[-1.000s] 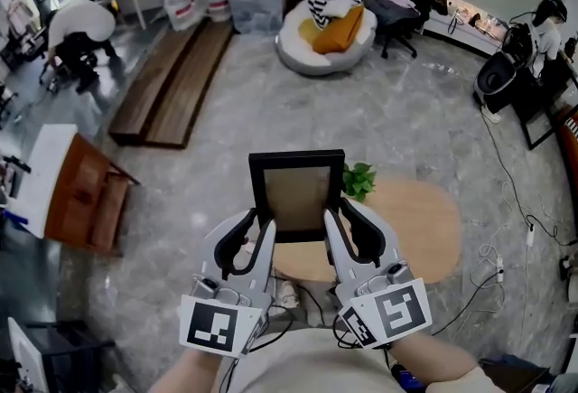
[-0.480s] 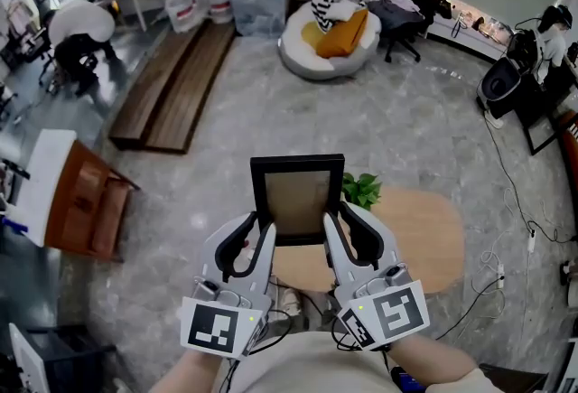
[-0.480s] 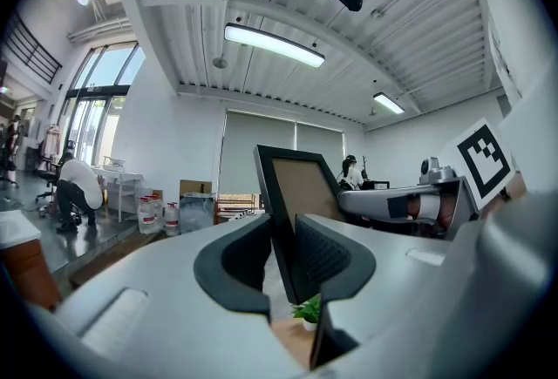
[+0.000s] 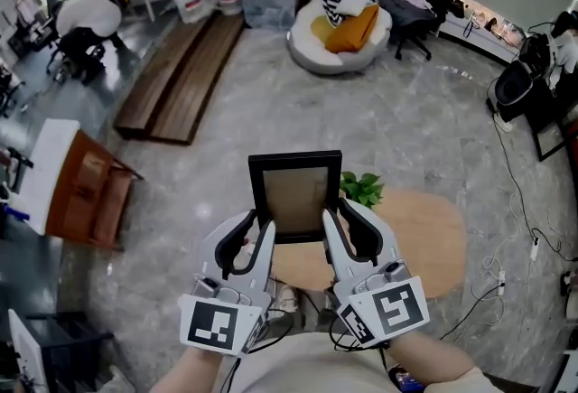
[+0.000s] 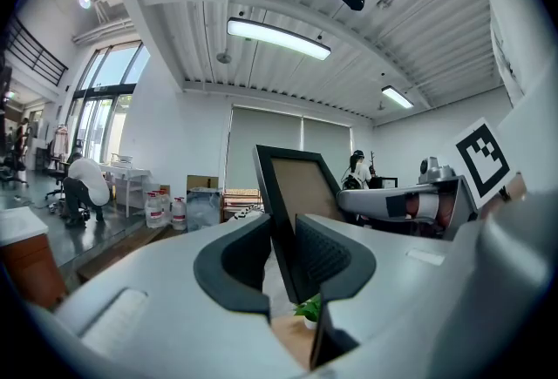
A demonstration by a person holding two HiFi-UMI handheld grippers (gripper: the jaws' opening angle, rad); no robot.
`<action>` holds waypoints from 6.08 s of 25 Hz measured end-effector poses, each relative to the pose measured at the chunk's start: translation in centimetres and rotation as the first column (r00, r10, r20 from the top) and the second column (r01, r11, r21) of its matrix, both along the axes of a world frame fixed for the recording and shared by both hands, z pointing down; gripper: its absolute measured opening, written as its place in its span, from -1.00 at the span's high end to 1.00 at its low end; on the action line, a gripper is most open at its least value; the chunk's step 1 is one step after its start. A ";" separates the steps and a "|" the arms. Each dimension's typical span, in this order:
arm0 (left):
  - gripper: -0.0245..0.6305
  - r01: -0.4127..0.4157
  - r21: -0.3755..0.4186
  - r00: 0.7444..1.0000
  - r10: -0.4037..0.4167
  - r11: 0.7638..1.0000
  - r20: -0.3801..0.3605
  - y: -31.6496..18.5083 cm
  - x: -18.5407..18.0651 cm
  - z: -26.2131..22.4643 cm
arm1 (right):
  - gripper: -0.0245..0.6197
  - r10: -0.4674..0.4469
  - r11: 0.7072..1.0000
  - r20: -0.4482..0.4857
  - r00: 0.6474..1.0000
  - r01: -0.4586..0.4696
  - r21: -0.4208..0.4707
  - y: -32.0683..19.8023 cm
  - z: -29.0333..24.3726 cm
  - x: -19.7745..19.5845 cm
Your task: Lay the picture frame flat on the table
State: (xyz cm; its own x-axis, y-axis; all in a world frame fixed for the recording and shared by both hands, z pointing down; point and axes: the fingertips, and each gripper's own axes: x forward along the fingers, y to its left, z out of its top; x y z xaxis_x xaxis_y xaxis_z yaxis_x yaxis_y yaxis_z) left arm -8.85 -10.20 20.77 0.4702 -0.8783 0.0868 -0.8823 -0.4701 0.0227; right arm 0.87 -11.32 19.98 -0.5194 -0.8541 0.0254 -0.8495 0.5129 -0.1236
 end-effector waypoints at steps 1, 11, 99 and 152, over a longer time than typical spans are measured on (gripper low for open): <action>0.59 0.003 -0.005 1.000 -0.003 1.000 0.002 -0.1 0.1 0.3 | 0.69 -0.003 1.000 -0.001 1.000 0.003 -0.004 -0.1 0.3 0.1; 0.59 0.037 -0.090 0.999 -0.037 0.995 0.005 -4.5 0.1 5.2 | 0.68 -0.040 0.996 -0.025 0.999 0.038 -0.076 -4.7 5.2 0.0; 0.65 0.084 -0.660 0.996 -0.088 0.747 0.027 -14.4 -2.0 52.6 | 0.74 -0.122 0.781 -0.189 0.974 -0.023 -0.624 -14.7 53.1 -0.2; 0.86 0.106 0.169 0.980 -0.131 0.980 0.147 -0.4 0.7 -1.7 | 0.92 -0.105 0.992 -0.021 0.994 0.106 0.068 0.4 -4.1 5.1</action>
State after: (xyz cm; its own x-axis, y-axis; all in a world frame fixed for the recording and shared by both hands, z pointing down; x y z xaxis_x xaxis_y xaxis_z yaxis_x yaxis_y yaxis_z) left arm -8.14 -10.56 19.11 0.3533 -0.9355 0.0052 -0.9186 -0.3480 -0.1871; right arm 5.97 -10.96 15.91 -0.6070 -0.7944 -0.0223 -0.7917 0.6069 -0.0704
